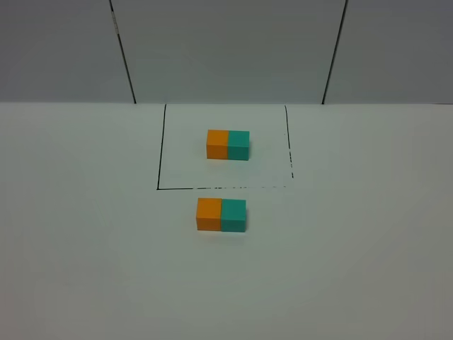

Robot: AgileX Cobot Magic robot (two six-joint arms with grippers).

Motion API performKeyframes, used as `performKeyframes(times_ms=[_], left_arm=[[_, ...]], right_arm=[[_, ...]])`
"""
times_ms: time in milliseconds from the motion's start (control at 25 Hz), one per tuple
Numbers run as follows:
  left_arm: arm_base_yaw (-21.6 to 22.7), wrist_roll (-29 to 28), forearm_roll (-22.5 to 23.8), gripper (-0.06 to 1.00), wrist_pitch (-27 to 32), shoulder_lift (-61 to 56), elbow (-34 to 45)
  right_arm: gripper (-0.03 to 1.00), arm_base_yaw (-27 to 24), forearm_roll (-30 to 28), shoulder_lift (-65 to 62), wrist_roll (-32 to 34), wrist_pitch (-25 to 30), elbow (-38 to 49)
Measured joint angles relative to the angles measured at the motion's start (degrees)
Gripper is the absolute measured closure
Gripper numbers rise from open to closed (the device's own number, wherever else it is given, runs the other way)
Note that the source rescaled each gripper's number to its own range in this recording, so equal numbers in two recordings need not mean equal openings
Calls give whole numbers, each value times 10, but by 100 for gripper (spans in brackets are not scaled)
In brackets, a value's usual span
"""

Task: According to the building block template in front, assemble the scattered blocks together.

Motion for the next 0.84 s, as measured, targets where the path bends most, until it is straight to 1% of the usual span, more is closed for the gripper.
performKeyframes(times_ms=[360, 560, 840], left_arm=[[0, 0, 0, 27, 0, 0, 0], [0, 0, 0, 27, 0, 0, 0], [0, 0, 0, 27, 0, 0, 0]], right_arm=[[1, 0, -17, 0, 15, 0, 0], [4, 0, -17, 0, 17, 0, 0], [13, 0, -17, 0, 19, 0, 0]])
